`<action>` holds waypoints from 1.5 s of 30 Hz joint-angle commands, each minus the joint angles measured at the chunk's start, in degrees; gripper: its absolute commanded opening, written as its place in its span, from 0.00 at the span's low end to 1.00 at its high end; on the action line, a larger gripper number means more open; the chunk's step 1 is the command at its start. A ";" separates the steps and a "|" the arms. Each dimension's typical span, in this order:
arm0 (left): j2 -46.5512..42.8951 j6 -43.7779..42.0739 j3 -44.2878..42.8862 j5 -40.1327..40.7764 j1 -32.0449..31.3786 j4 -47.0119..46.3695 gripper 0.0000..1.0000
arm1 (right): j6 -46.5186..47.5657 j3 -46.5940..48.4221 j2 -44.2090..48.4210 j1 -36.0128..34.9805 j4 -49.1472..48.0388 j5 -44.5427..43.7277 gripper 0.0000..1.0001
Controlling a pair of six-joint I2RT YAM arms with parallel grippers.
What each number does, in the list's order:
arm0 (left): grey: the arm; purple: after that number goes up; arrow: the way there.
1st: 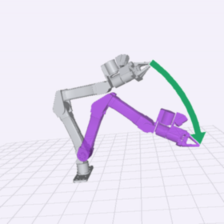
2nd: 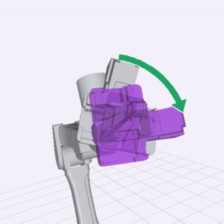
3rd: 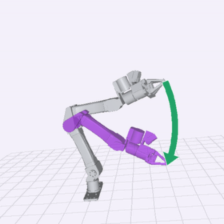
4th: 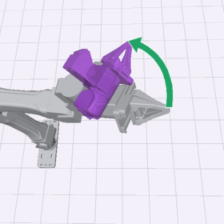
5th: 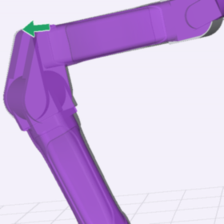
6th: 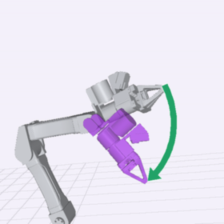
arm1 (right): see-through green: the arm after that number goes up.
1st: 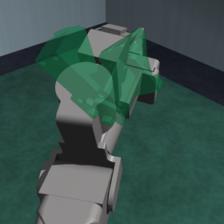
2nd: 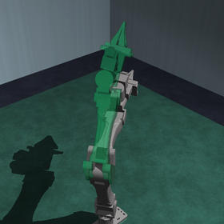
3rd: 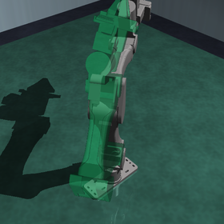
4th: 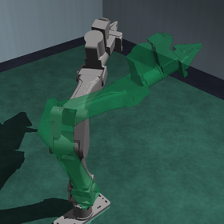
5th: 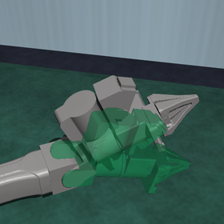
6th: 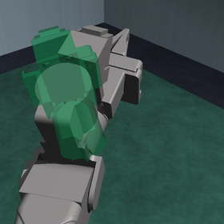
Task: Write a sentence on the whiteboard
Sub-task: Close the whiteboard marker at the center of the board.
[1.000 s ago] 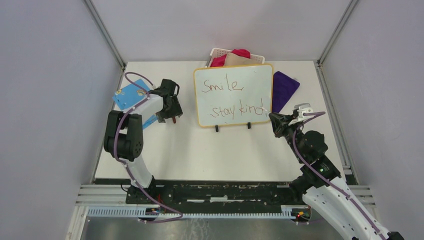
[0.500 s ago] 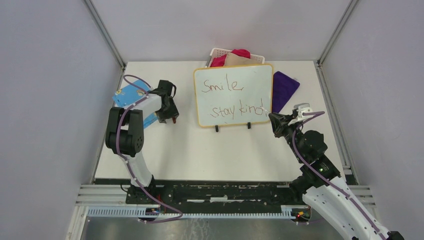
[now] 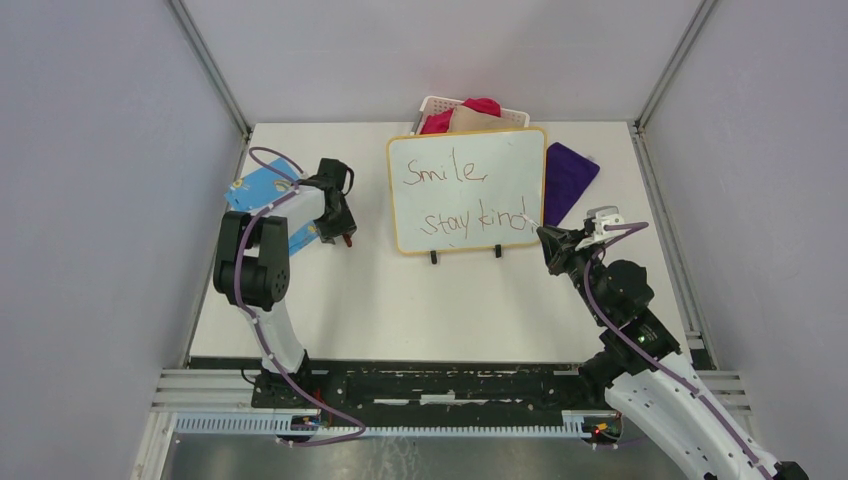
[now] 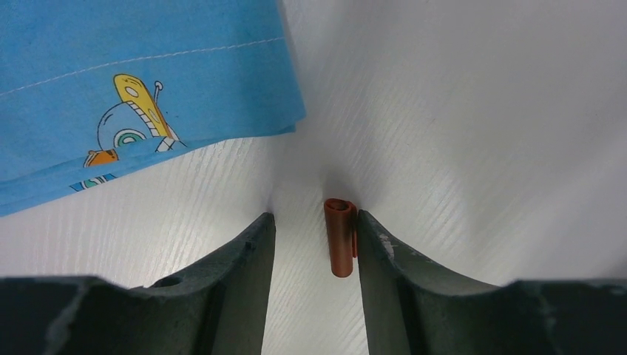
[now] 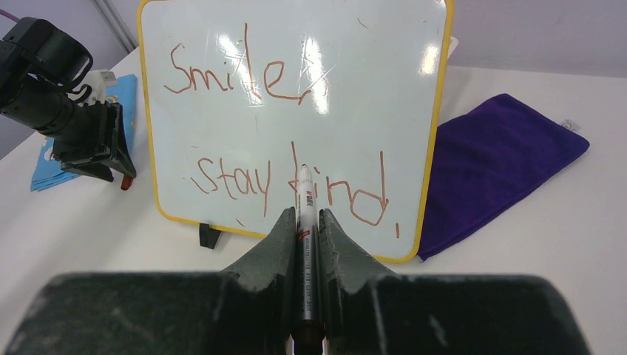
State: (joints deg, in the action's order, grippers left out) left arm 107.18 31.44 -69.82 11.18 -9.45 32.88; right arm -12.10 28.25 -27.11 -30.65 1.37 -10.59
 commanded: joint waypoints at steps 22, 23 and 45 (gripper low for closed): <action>0.99 -1.89 -0.31 0.26 -1.88 -0.33 0.21 | 0.32 -0.31 0.00 -0.35 -2.42 -0.58 0.00; 0.75 -2.29 -0.25 -0.19 -1.88 -0.66 0.21 | 0.32 -0.22 -0.02 -0.30 -2.42 -0.50 0.00; -1.06 -2.70 1.00 0.66 -1.90 0.60 0.31 | 0.23 -0.56 0.04 -0.33 -2.55 -0.75 0.00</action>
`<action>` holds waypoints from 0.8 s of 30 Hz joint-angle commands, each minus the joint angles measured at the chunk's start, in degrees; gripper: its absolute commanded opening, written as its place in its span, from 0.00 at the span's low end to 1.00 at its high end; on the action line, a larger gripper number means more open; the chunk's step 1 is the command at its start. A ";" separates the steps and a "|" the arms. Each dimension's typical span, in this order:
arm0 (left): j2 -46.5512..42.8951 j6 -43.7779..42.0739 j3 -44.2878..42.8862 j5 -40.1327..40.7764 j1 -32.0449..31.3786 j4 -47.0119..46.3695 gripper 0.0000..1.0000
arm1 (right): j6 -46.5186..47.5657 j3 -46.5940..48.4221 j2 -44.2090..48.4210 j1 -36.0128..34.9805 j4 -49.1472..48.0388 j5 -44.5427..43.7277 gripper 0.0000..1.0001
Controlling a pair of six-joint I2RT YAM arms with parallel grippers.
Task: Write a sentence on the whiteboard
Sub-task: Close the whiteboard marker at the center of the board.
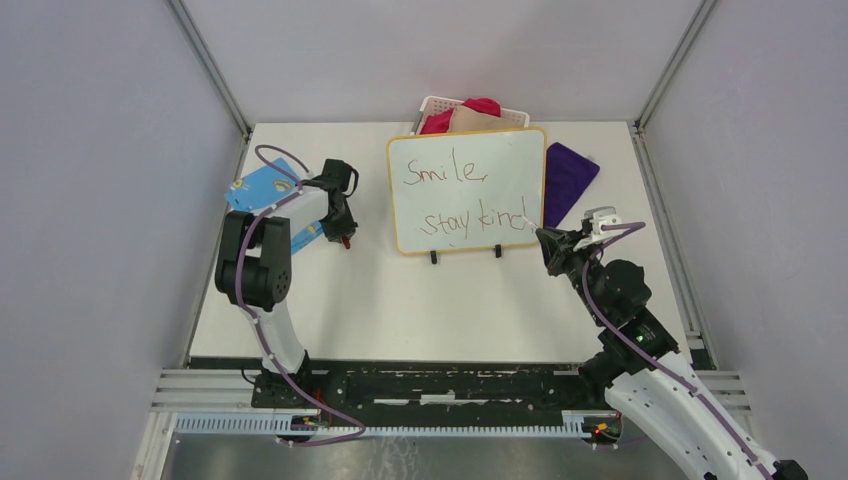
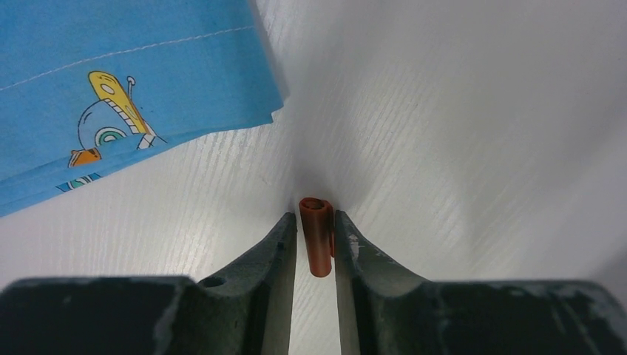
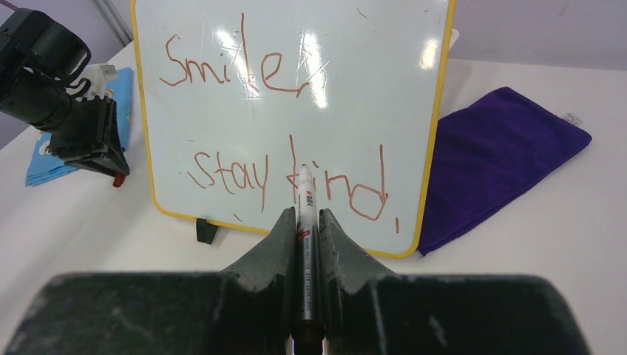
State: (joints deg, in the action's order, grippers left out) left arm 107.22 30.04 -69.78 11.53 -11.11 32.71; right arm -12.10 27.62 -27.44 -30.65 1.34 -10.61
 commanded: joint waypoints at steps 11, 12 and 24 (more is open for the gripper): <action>-1.79 -1.24 1.92 0.16 -0.22 0.65 0.02 | 0.43 0.57 0.46 -0.37 -1.99 -1.02 0.00; -2.44 -1.08 1.93 0.07 -0.27 0.61 0.02 | 0.47 0.74 0.37 -0.35 -1.81 -0.93 0.00; -22.35 2.49 -0.64 -4.87 -0.14 1.13 0.02 | 0.65 6.25 -2.78 -0.37 -1.96 1.71 0.00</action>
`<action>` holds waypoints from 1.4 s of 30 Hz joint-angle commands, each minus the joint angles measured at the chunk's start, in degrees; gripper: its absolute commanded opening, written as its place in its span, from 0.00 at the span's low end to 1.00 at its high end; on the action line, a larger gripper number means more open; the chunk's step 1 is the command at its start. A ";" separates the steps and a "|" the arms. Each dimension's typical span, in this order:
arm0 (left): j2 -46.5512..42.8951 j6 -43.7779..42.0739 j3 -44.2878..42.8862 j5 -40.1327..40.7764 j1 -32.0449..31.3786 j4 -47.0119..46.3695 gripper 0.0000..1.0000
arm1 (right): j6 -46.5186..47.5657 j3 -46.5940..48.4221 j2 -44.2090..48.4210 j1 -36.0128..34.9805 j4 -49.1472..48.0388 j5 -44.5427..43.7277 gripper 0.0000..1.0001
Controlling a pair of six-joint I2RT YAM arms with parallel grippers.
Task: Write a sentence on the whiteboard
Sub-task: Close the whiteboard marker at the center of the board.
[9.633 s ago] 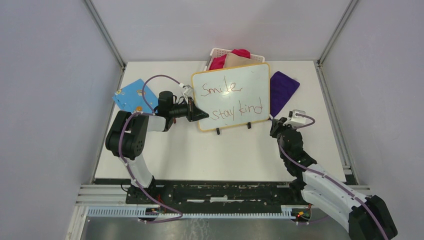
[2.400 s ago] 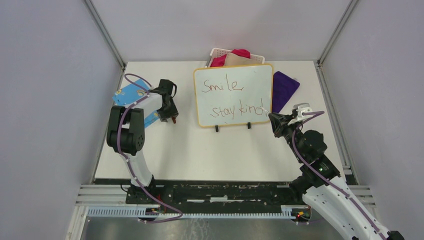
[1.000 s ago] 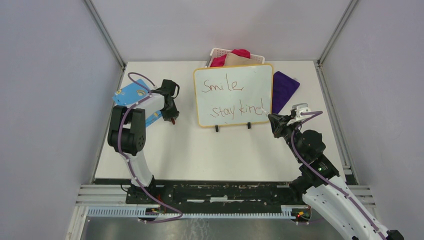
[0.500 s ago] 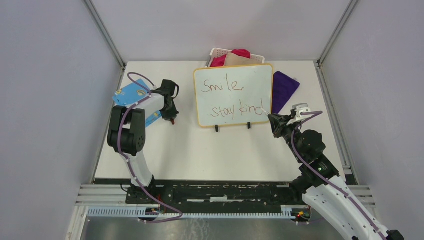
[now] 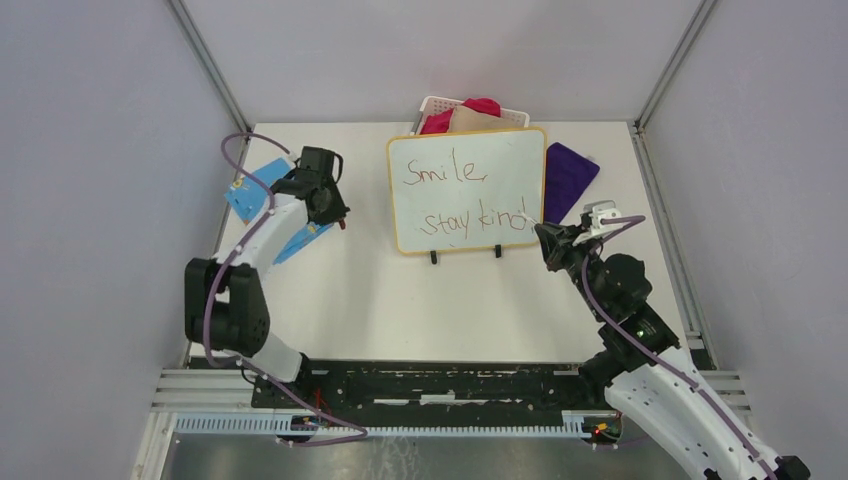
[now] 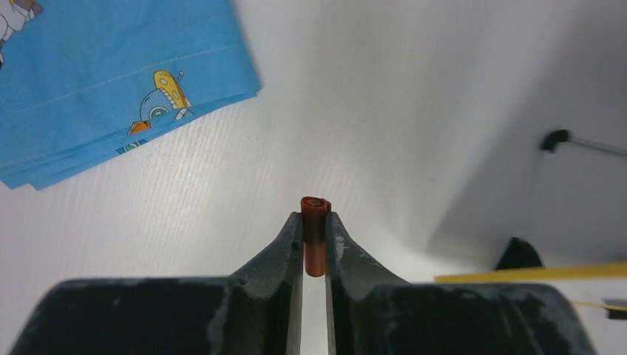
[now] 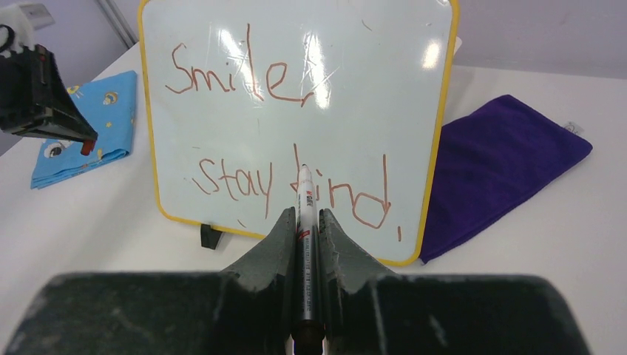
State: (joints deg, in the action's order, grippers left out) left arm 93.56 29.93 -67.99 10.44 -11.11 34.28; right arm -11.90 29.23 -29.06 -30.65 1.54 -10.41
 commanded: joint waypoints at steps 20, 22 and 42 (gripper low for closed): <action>-40.86 21.71 5.58 -29.10 -0.23 -30.47 0.02 | 26.81 23.74 -24.21 -37.12 -36.84 -21.27 0.00; -42.30 24.11 5.84 -29.75 -0.27 -31.68 0.02 | 36.21 20.46 -24.71 -43.91 -45.80 -26.18 0.00; -41.88 48.55 6.64 -32.05 -10.14 -50.17 0.02 | 80.91 5.88 -33.01 -62.74 -88.00 -32.38 0.00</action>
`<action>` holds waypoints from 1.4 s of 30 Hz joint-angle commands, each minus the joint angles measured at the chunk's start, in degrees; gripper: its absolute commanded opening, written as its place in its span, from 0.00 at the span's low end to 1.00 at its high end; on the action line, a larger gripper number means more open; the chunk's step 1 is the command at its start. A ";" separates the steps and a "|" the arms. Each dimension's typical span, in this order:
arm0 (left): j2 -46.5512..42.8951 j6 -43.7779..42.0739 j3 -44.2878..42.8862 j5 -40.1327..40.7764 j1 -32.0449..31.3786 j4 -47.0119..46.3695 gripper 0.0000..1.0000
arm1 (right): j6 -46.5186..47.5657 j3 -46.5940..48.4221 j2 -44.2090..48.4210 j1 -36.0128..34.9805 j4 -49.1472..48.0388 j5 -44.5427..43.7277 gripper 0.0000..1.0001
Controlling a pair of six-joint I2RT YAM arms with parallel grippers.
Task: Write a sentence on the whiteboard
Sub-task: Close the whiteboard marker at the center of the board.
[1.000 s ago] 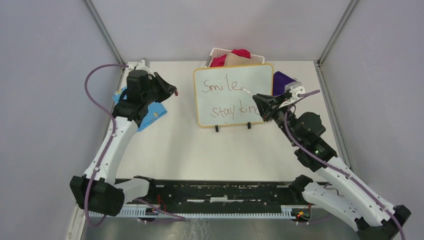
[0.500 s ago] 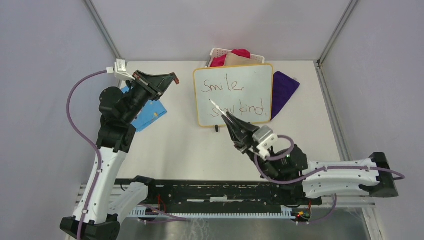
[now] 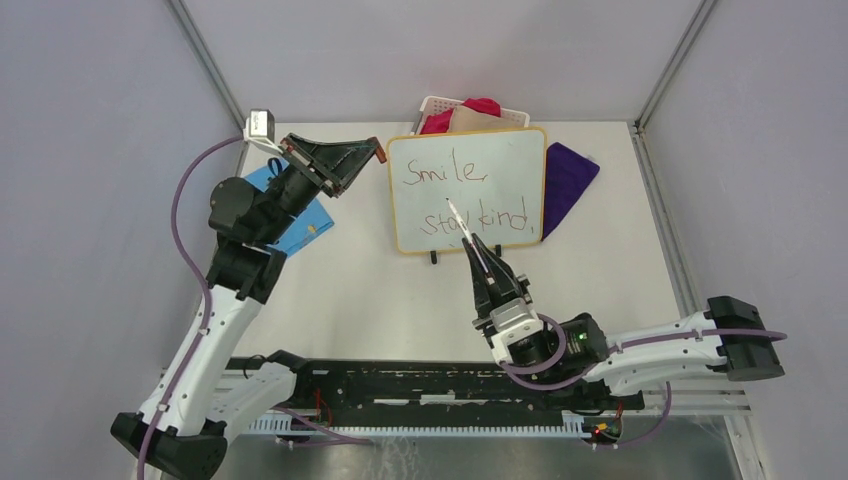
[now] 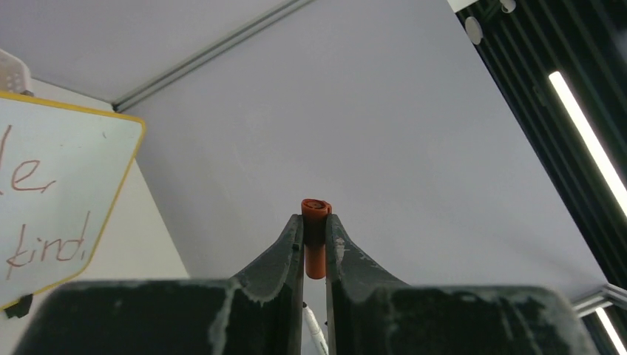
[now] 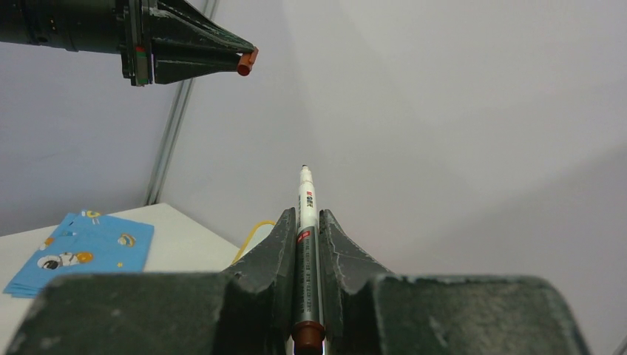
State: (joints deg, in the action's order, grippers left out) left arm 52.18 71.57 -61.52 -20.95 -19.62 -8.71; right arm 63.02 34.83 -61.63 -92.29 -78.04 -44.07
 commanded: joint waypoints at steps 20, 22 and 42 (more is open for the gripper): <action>-0.55 10.63 4.14 12.00 -11.59 -11.33 0.02 | -10.29 8.74 -4.38 0.67 -4.00 2.31 0.00; -0.58 10.31 4.19 12.13 -11.94 -11.33 0.02 | -10.88 9.15 -4.65 0.83 -3.42 2.54 0.00; -1.81 9.16 4.74 11.83 -14.41 -11.04 0.02 | -14.50 13.15 -7.55 1.46 -1.22 1.98 0.00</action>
State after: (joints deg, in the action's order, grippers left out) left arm 51.88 81.65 -55.44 -9.26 -33.52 -16.88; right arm 50.09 45.32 -69.17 -91.00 -78.52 -42.28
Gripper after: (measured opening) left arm 0.185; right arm 0.176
